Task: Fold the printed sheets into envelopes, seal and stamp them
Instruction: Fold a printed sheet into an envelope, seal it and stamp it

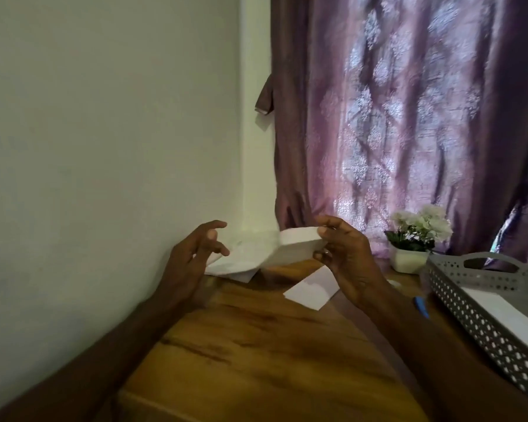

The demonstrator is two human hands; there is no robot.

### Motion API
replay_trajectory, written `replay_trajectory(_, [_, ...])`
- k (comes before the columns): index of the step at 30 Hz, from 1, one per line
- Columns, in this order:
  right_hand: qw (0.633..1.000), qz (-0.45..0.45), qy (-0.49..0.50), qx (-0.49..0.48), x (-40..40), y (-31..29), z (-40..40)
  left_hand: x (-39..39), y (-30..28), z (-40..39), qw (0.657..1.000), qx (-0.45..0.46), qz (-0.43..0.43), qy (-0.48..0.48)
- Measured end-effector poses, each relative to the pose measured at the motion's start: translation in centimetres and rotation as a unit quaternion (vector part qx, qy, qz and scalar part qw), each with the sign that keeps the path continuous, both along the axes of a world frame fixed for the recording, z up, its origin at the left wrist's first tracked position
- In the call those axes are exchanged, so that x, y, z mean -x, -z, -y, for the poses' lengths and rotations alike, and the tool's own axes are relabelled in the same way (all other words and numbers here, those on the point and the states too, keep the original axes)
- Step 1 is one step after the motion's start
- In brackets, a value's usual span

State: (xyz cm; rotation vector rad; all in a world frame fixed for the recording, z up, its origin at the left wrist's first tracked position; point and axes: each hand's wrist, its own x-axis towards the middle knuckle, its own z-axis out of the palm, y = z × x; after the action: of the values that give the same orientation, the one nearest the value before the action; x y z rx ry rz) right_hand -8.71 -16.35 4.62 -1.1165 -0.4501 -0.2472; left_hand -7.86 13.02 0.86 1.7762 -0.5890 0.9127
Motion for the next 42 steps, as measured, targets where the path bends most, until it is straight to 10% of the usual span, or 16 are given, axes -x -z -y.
replay_trajectory(8, [0.969,-0.106,-0.145,-0.171,-0.9,1.1,3.6,-0.7,-3.9,6.3,0.993,-0.087,-0.070,0.029])
replay_trajectory(15, [0.964,-0.091,-0.189,-0.162,-0.4,0.8,3.0,-2.2,-6.4,15.2,0.904,-0.259,-0.280,0.194])
replay_trajectory(21, [0.977,-0.144,-0.090,-0.126,-3.0,1.7,3.9,-5.4,-4.5,12.8,0.899,-0.149,-0.331,0.246])
replay_trajectory(26, [0.943,-0.159,0.227,0.182,-4.5,3.2,3.7,-6.9,-4.3,8.0,0.919,-0.008,-0.349,0.185])
replay_trajectory(31, [0.658,-0.080,0.315,0.679,-3.6,5.1,2.1,-7.0,-4.2,6.1,0.904,0.091,-0.403,0.106])
replay_trajectory(42, [0.661,-0.056,0.287,0.691,-2.2,3.8,0.9,-6.0,-3.0,5.3,0.902,0.101,-0.419,0.040])
